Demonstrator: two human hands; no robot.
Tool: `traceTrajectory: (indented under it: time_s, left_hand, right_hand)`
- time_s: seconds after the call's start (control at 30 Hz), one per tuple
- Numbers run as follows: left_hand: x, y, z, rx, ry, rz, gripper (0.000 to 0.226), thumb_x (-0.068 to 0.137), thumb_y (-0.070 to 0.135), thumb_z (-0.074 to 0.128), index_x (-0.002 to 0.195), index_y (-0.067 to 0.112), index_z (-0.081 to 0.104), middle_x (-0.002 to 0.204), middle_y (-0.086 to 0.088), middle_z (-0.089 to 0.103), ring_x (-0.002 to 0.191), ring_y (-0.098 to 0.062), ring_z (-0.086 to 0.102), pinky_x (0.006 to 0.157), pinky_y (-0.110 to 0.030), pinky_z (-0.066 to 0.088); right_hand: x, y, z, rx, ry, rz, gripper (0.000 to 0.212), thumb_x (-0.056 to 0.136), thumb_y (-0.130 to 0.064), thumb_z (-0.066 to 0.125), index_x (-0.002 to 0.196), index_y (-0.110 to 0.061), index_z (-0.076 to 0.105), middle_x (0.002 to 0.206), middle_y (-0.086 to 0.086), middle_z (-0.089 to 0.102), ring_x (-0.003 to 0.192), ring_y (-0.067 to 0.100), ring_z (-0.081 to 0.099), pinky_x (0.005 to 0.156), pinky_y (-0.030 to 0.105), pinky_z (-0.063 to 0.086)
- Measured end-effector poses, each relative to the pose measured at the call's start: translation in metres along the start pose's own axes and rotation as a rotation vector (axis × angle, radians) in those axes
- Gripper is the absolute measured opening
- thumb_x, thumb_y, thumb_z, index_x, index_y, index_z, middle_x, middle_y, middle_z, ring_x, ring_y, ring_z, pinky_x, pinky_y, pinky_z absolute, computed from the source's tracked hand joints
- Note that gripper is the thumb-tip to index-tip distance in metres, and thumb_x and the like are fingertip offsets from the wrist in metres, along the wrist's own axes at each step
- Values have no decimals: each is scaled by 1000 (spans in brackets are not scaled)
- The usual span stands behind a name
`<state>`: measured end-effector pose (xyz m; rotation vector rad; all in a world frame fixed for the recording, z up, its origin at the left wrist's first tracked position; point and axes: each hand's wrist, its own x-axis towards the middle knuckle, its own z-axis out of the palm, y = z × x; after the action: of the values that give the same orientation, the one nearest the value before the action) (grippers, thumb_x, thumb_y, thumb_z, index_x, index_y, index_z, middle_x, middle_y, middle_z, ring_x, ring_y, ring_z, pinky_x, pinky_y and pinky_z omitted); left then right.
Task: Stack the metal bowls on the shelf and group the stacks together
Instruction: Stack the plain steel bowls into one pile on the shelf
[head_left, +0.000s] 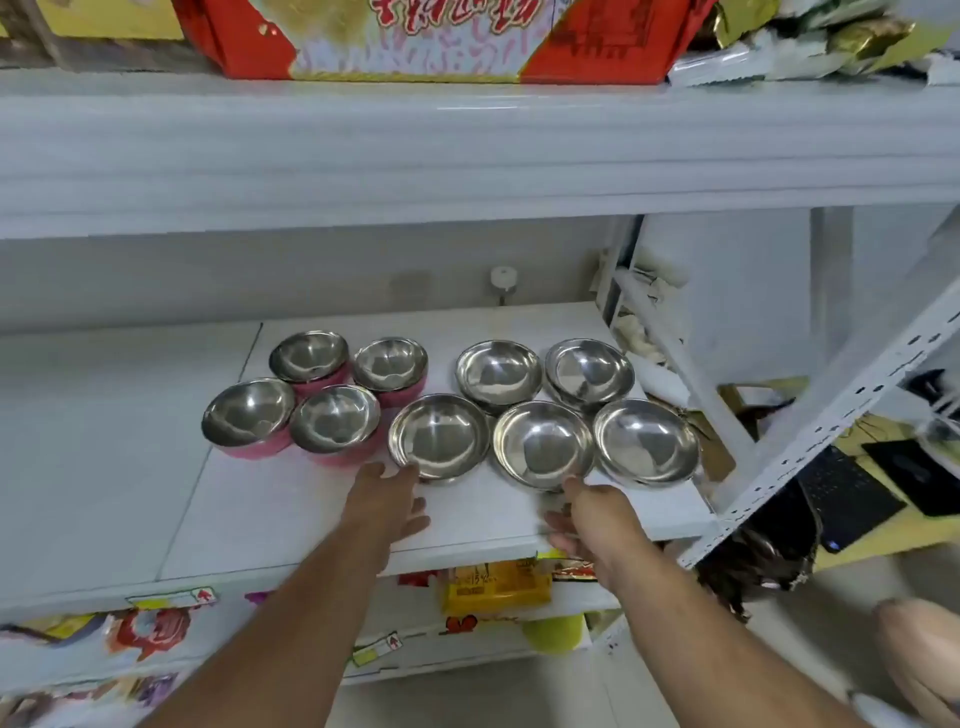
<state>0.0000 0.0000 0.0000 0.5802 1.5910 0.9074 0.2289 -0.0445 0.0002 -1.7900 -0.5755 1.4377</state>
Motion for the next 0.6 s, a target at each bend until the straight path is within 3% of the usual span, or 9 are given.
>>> traceTrajectory:
  time_s: [0.07,0.17,0.23,0.3,0.5,0.6]
  left_hand:
    - [8,2,-2,-54,-37,-27,68,94,26,65,152,17,30,115,-11,61,96,-29,72,73,-40,62]
    - [18,0,-3,-73,-85,-27,52,97,22,61,144,14,42,101,-6,63,92,-30,73,74,-41,63]
    - [20,2,-4,-70,-102,-4,39,99,20,58,136,12,49,101,-8,65,91,-31,74,68,-38,63]
    - [24,3,-5,-62,-123,8,38,100,18,56,137,15,52,105,-11,68,90,-30,75,64,-36,63]
    - [27,4,-3,-45,-121,43,35,99,14,55,134,19,55,104,-15,71,90,-33,76,70,-39,63]
    - [25,5,-7,-27,-120,59,29,97,12,56,125,18,61,104,-16,73,89,-34,76,66,-36,63]
  right_hand:
    - [5,-3,7,75,32,-13,23,103,-20,54,114,-2,63,91,17,66,83,32,59,73,41,48]
    - [14,-3,11,88,95,-1,24,104,-21,52,111,-3,66,96,17,77,87,38,75,64,34,54]
    - [16,-4,13,85,124,21,27,105,-24,52,107,-2,67,95,22,81,91,37,79,69,37,58]
    - [18,-5,15,63,133,17,29,104,-23,51,106,0,68,87,21,82,93,42,79,73,41,52]
    - [17,-8,15,54,140,2,22,102,-14,54,100,2,69,78,18,82,93,40,79,87,50,62]
    - [2,-10,9,63,149,-62,22,101,-14,56,97,3,70,74,15,82,82,30,81,71,38,67]
